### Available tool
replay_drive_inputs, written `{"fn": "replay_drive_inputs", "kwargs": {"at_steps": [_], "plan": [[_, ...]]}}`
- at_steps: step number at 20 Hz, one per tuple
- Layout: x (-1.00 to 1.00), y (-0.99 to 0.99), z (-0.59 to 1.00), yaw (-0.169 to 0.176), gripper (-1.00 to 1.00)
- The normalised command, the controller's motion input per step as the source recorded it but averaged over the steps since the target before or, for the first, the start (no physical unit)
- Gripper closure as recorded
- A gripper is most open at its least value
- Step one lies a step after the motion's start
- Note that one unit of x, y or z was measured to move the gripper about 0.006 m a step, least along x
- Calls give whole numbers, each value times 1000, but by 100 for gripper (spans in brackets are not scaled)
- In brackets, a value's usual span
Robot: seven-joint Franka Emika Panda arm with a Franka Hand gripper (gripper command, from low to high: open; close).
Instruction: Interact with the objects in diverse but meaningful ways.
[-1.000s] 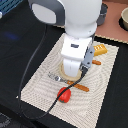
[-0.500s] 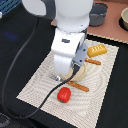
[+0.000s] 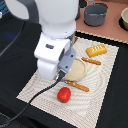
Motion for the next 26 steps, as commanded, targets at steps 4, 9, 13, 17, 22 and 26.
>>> {"fn": "replay_drive_inputs", "kwargs": {"at_steps": [4, 9, 13, 17, 22, 26], "plan": [[-416, -612, 0, -28, 100], [-29, -584, -141, -9, 100], [0, -271, -497, 0, 100], [0, -36, -522, 0, 100], [-6, -69, -410, 0, 100], [-103, -62, -220, 0, -100]]}}
